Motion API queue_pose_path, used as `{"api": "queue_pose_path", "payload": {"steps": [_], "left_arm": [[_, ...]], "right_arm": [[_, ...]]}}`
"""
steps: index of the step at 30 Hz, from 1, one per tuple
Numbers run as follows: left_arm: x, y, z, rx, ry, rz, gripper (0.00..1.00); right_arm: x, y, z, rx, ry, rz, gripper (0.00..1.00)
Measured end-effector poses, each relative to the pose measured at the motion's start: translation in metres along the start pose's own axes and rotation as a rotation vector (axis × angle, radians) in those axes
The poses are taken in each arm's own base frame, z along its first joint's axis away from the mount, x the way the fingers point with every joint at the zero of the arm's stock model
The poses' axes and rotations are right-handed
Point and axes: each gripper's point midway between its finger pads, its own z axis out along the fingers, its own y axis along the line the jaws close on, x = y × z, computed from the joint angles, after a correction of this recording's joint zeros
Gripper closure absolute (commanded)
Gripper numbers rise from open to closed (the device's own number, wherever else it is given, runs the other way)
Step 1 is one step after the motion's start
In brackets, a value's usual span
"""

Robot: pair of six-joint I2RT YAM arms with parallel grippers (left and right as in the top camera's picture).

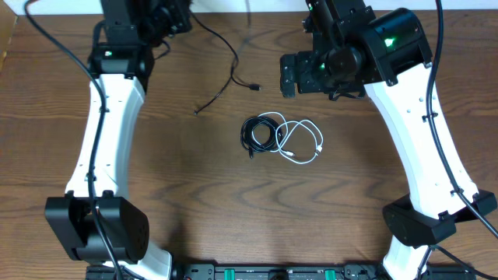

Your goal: Untangle cables

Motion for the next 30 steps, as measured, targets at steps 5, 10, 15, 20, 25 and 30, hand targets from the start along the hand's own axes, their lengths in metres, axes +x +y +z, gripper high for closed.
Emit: {"api": "queue_pose_path", "payload": {"steps": [5,10,15,20,25,30], "left_arm": [[-0.039,0.059,-0.016,-0.173,-0.133,0.094,0.92],[-0.075,0.158,-0.048,-0.439,-0.262,0.132,0.06],[-0.081,0.267,-0.109,-0.694,-0.296,0.064,0.02],[-0.047,0.319,-0.149,-0.832,-0.176,-0.032,0.02],[-0.008,0.334,-0.162,-0.877,-0.035,-0.113,0.02],[0.034,0.327,-0.159,-0.849,0.122,-0.199,0.02]], "right_arm": [[0.000,0.000,0.000,0.000,0.000,0.000,0.02],[0.001,-0.001,0.000,0.003,0.005,0.000,0.01],[0.001,-0.001,0.000,0.003,0.006,0.000,0.01],[0.000,0.000,0.000,0.000,-0.002,-0.001,0.01],[0.004,-0.001,0.000,0.006,0.015,0.000,0.01],[0.004,-0.002,0.000,0.007,0.016,0.001,0.01]]}}
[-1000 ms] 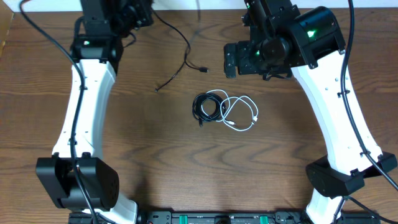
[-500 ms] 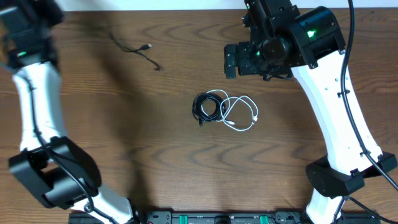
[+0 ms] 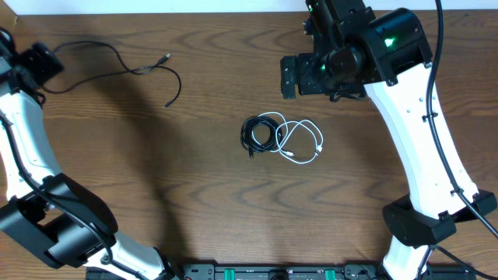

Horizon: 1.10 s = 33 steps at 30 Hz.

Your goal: Untangle cables

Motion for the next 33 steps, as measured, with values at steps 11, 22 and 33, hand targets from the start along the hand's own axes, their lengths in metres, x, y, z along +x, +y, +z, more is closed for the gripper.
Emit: {"api": "queue_pose_path", "payload": {"steps": [11,22,33], "left_arm": [[0.069,-0.090,-0.013,0.329,0.271,0.011,0.02],[0.162,-0.199,-0.036,0.482,0.528,0.198,0.02],[0.263,-0.284,-0.107,0.545,0.716,0.467,0.02]], "right_arm": [[0.003,-0.001,0.000,0.005,0.011,-0.006,0.01],[0.004,-0.009,0.000,0.042,0.016,-0.037,0.01],[-0.013,-0.066,-0.003,0.156,-0.012,0.074,0.01]]}}
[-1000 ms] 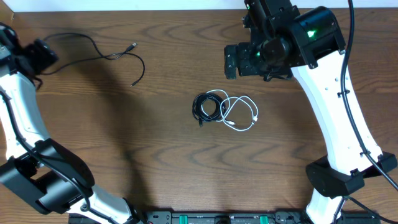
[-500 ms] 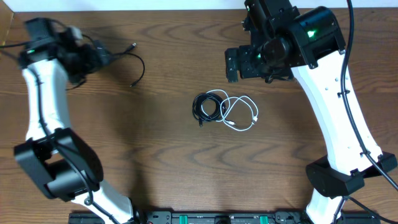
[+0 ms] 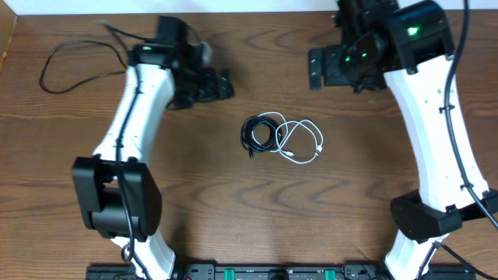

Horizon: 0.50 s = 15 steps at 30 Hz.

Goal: Untangle cables
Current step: 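Move the left gripper over the remaining black and white bundle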

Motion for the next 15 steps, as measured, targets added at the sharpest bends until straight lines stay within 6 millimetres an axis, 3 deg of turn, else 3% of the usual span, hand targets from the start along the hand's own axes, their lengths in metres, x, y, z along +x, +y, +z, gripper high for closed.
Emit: {"api": "queue_pose_path", "payload": {"steps": [7,15], "left_arm": [[0.042,-0.021,0.022,-0.047,0.125,-0.025,0.02],[0.095,-0.063,0.052,-0.085,0.236,0.107,0.02]], "right_arm": [[0.018,-0.017,0.035,0.070,0.119,0.014,0.01],[0.021,-0.029,0.076,0.103,0.166,0.036,0.01]]}}
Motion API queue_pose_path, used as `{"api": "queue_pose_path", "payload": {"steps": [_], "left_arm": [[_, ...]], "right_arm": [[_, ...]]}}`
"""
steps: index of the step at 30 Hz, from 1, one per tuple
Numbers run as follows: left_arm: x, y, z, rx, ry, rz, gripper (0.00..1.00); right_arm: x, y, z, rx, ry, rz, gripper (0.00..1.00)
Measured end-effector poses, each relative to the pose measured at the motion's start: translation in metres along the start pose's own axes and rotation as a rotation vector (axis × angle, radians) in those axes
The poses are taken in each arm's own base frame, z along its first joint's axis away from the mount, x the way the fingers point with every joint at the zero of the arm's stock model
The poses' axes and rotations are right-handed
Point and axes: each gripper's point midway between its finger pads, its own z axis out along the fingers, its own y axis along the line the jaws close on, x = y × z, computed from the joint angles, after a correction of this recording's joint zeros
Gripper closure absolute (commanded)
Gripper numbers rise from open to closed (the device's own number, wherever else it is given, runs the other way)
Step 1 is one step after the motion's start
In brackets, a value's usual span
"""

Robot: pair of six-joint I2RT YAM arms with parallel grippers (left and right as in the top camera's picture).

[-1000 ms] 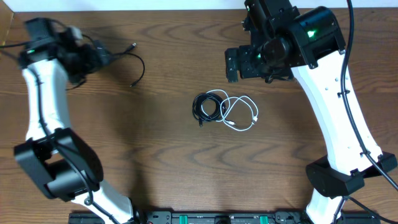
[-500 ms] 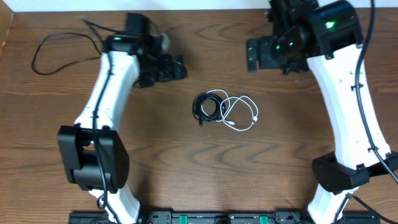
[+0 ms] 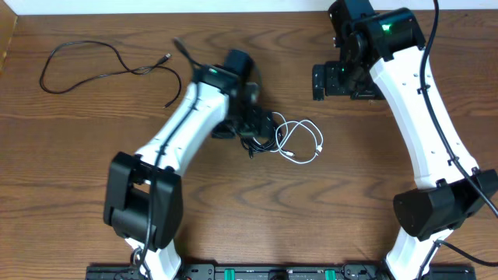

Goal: Untangle cables
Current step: 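Move the left gripper over the remaining black and white bundle, then lower the right gripper onto the white cable and grasp it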

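Observation:
A black cable coil (image 3: 253, 134) and a white cable coil (image 3: 302, 141) lie tangled together at the table's middle. My left gripper (image 3: 261, 127) is down on the black coil, and its fingers seem to stand apart on either side of it. Another black cable (image 3: 101, 68) lies spread out alone at the far left. My right gripper (image 3: 320, 82) hovers open behind and to the right of the white coil, with nothing in it.
The wooden table (image 3: 249, 225) carries only these cables. The left arm's white links (image 3: 179, 132) stretch diagonally from the front left to the middle. The right arm's links (image 3: 420, 132) run down the right side.
My left gripper has moved from behind and left of the coils down onto the black coil. My right gripper has shifted a little nearer. The coils and the far-left cable lie as before.
First my left gripper was at the back with a loose black cable trailing from it, and my right gripper hovered open behind the coils. Then the left arm was at the far left with that cable. Later the cable lay there alone, and the left gripper now sits on the black coil.

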Motion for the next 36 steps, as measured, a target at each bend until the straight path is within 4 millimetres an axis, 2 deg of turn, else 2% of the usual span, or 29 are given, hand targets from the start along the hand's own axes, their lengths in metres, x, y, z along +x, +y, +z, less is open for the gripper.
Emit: {"api": "queue_pose_path", "payload": {"steps": [2,5,10,13,16,21,26,28,31,36], "left_arm": [[0.003,-0.003,0.002,-0.031,-0.003,-0.008,0.02],[0.000,0.009,0.001,-0.095,-0.024,-0.069,0.02],[-0.014,0.055,-0.009,-0.205,-0.082,-0.236,0.02],[-0.020,0.081,-0.016,-0.238,-0.105,-0.319,0.02],[-0.021,0.093,-0.019,-0.257,-0.109,-0.357,0.02],[-0.021,0.094,-0.019,-0.266,-0.112,-0.355,0.02],[-0.021,0.095,-0.020,-0.271,-0.114,-0.355,0.02],[-0.021,0.095,-0.020,-0.272,-0.114,-0.355,0.02],[-0.021,0.095,-0.020,-0.272,-0.114,-0.355,0.02],[-0.021,0.095,-0.020,-0.272,-0.114,-0.356,0.02]], "right_arm": [[0.000,-0.006,0.005,0.007,0.011,0.013,0.01],[0.001,-0.014,0.010,0.017,0.027,0.033,0.01],[0.003,-0.019,0.026,0.028,0.051,0.029,0.01],[-0.002,-0.012,0.044,0.006,0.035,-0.003,0.01],[-0.006,-0.001,0.065,-0.029,0.016,-0.029,0.01],[-0.004,0.019,0.095,-0.097,0.006,-0.034,0.01],[-0.004,0.033,0.111,-0.176,0.005,0.040,0.03],[-0.005,0.038,0.118,-0.199,-0.002,0.084,0.07],[-0.002,0.043,0.129,-0.217,0.002,0.155,0.22],[0.016,0.050,0.146,-0.218,0.065,0.340,0.29]]}}
